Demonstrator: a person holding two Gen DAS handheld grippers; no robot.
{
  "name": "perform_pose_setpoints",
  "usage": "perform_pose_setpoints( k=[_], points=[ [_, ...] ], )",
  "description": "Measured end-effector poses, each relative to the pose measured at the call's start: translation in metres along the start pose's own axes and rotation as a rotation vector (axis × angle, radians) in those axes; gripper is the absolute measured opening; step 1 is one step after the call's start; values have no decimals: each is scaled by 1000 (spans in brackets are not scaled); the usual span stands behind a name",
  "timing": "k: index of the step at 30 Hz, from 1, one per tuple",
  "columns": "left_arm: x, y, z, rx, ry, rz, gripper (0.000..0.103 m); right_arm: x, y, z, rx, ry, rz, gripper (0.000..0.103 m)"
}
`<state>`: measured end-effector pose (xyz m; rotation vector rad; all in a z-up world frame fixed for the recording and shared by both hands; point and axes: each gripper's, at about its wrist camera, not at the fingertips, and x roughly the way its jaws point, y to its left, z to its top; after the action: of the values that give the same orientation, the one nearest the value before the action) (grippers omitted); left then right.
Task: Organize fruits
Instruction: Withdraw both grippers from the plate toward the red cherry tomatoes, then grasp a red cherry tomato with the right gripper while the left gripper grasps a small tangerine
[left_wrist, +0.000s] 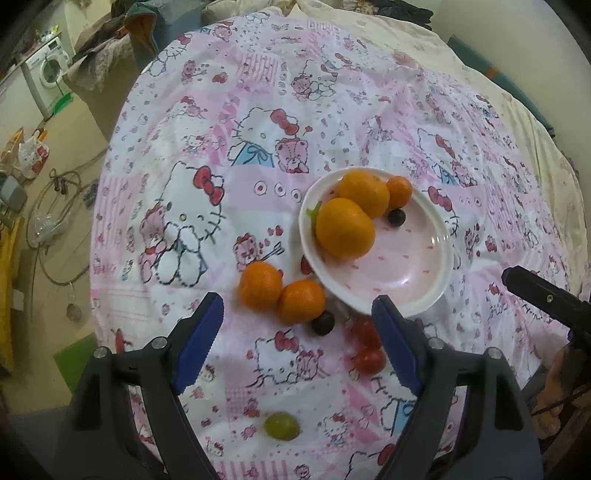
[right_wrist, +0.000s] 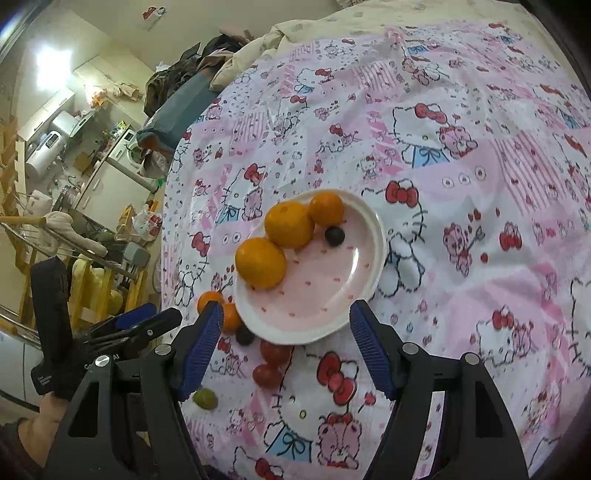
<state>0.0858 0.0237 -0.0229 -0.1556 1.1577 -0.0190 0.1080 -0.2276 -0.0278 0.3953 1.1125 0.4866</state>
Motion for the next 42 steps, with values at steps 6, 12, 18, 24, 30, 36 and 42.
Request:
perform_pose_setpoints(
  k=[6,12,18,24,30,36,42],
  points=[
    [0,3,-9,-13,17,2,80,8,1,-13,15,35,-3,73],
    [2,4,-8,-36,1,5,80,26,5,-22,-5,93,-24,73],
    [2,5,-5,-62,-8,5,80,40,6,-28,6,142,-11,73],
    [4,15,-2,-112,-8,29,80,59,1,-35,41,207,4,73],
    [7,29,-1,-182,10,33,80,84,2,-43,56,286,13,70],
    [9,33,0,-215,27,24,80,112,15,-59,4,380,16,54],
    [9,37,0,-227,27,37,80,129,29,-65,-74,396,-31,37]
  ],
)
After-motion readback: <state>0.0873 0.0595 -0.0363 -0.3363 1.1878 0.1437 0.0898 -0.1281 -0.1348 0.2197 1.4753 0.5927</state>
